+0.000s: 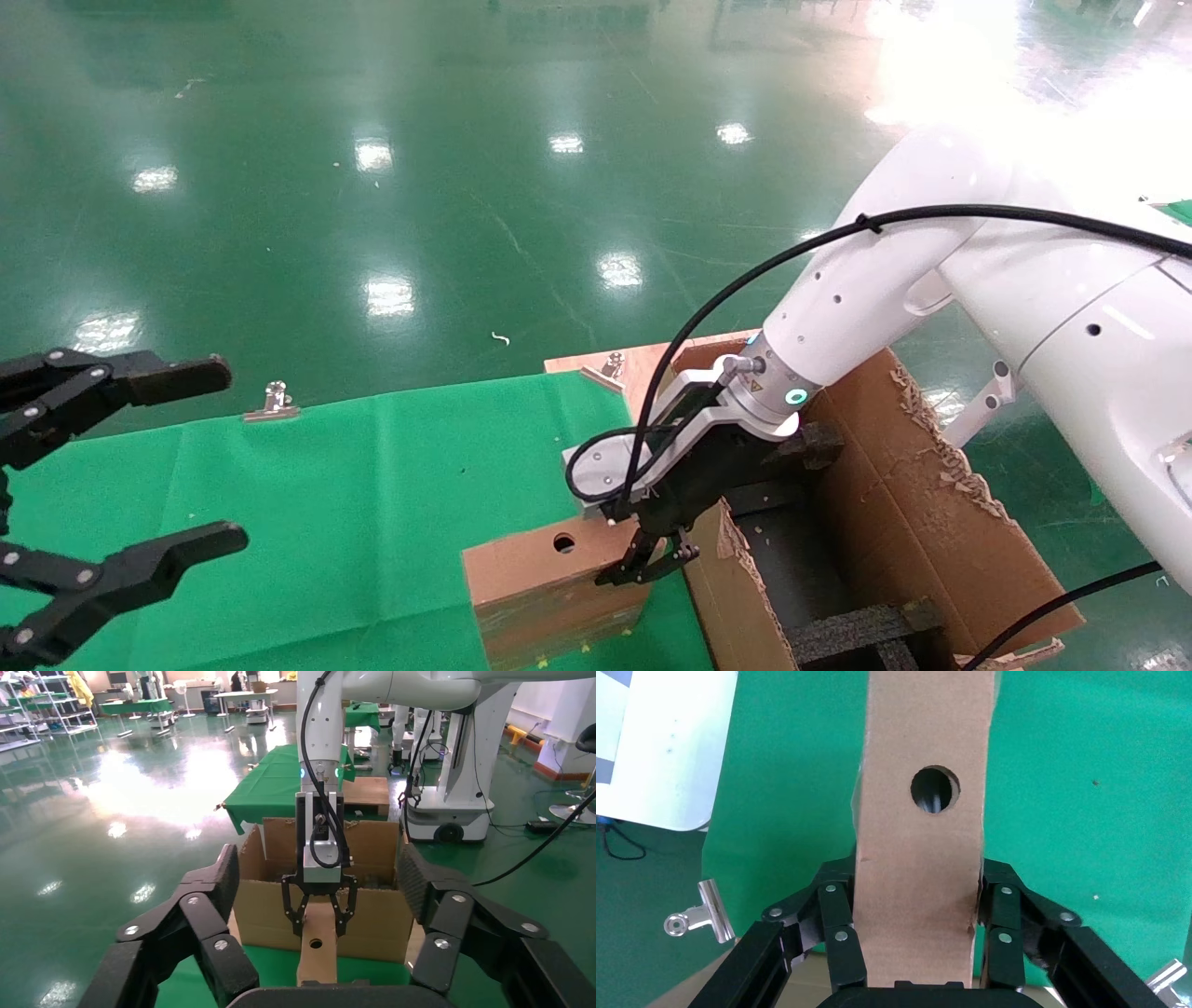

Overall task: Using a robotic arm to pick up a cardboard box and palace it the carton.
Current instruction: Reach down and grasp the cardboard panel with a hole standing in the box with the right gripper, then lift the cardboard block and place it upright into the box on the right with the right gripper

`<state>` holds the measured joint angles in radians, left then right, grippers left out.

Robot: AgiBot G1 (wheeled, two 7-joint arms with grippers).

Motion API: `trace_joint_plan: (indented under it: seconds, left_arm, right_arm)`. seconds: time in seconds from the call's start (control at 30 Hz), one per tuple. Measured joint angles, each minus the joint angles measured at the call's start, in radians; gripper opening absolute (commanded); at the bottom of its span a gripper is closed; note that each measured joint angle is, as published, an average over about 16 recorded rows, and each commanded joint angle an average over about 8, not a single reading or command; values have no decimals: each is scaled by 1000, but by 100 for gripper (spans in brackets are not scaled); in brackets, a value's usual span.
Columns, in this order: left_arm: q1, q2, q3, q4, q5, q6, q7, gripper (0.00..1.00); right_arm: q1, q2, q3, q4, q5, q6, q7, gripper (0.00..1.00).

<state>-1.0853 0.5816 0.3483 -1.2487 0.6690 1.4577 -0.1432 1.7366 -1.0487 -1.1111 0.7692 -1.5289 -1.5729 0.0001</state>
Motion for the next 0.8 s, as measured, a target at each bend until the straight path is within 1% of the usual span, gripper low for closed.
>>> trace_joint_plan:
  seconds: [0.23, 0.4, 0.57, 0.8]
  left_arm:
    - [0, 0, 0, 0, 0, 0, 0, 100]
    - [0, 0, 0, 0, 0, 0, 0, 100]
    - [0, 0, 0, 0, 0, 0, 0, 100]
    - [0, 0, 0, 0, 0, 0, 0, 100]
  right_arm:
    - [9, 5, 6, -8, 13, 4, 6, 0]
    - [48, 16, 19, -34, 37, 3, 9, 0]
    - [130, 28, 29, -86, 65, -1, -3, 0]
    - [291, 40, 18, -189, 91, -12, -55, 0]
